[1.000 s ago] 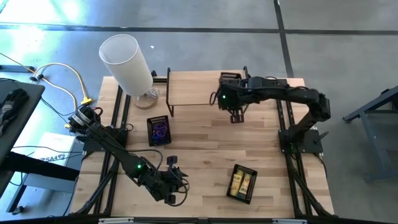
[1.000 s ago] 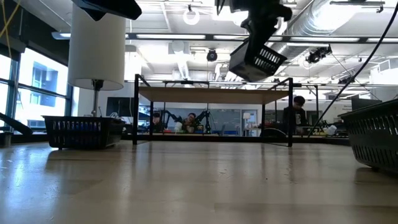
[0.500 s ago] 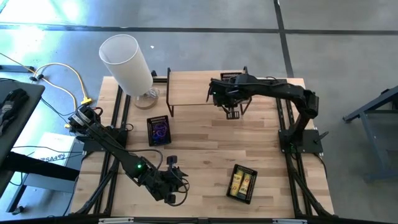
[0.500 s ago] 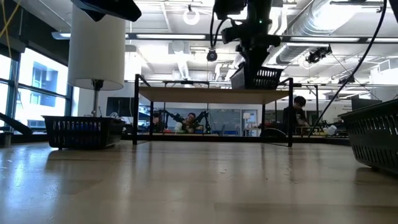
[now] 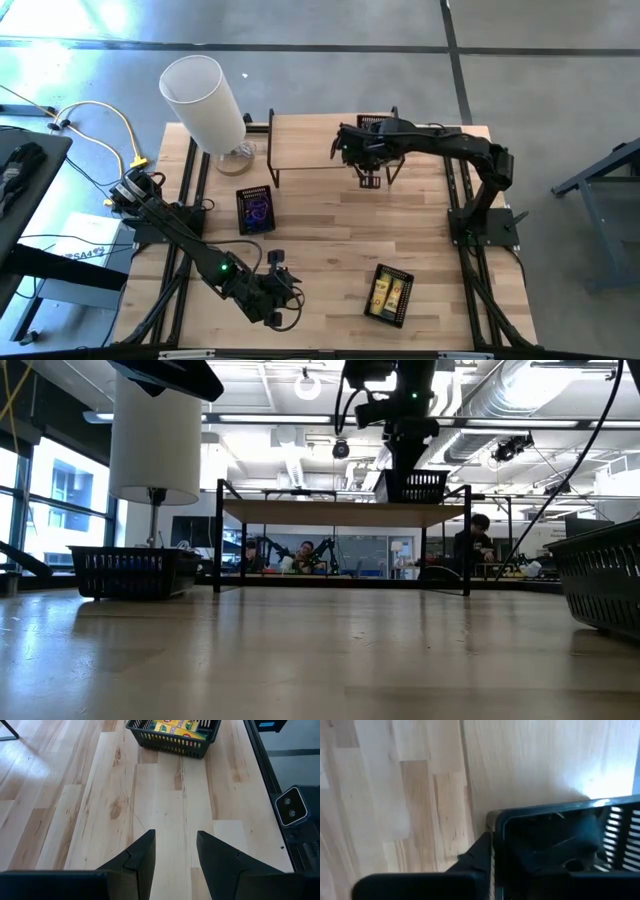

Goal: Pick & Place Office Desk Supplies
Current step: Put the top right bin onto the shelf, then put the bottom bin onto the shelf

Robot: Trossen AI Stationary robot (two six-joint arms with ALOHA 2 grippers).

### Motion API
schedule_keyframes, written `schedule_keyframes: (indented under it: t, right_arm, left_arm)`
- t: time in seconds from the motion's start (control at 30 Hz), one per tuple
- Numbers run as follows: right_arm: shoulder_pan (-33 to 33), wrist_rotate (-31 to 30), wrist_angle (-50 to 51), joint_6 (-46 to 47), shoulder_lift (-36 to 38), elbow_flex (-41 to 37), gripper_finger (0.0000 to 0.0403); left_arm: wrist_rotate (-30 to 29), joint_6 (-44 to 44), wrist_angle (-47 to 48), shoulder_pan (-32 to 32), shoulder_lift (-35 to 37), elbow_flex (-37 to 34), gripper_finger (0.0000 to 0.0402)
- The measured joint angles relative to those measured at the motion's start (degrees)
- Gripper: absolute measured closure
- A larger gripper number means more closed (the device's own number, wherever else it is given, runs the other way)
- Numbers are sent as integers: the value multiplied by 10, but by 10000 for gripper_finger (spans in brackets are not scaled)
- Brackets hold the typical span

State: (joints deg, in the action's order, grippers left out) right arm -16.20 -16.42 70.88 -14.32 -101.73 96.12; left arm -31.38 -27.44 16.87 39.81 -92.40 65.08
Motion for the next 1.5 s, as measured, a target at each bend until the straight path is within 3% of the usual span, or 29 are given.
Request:
schedule_keyframes:
  t: [0.4, 0.67, 0.83, 1.0, 1.2, 1.37, 1.5]
  right_arm:
    - [38, -91, -1, -10, 7, 0, 263]
    - [78, -169, -1, -2, 53, 0, 252]
    - [129, -177, 7, 77, 98, 0, 253]
    - [207, -117, 25, 188, 149, 0, 252]
    - [328, -36, 25, 341, 192, 0, 255]
    - [466, -68, 22, 452, 194, 0, 255]
    - [568, -103, -6, 561, 180, -4, 255]
  left_arm:
    - [0, 0, -1, 0, 0, 0, 263]
    - [0, 0, -2, 0, 0, 0, 263]
    - [0, 0, -2, 0, 0, 0, 263]
    - [0, 18, -19, 0, 0, 0, 263]
    - [0, 122, -109, 0, -2, 0, 263]
    - [0, 194, -185, 0, -2, 0, 263]
    - [0, 201, -193, 0, -2, 0, 263]
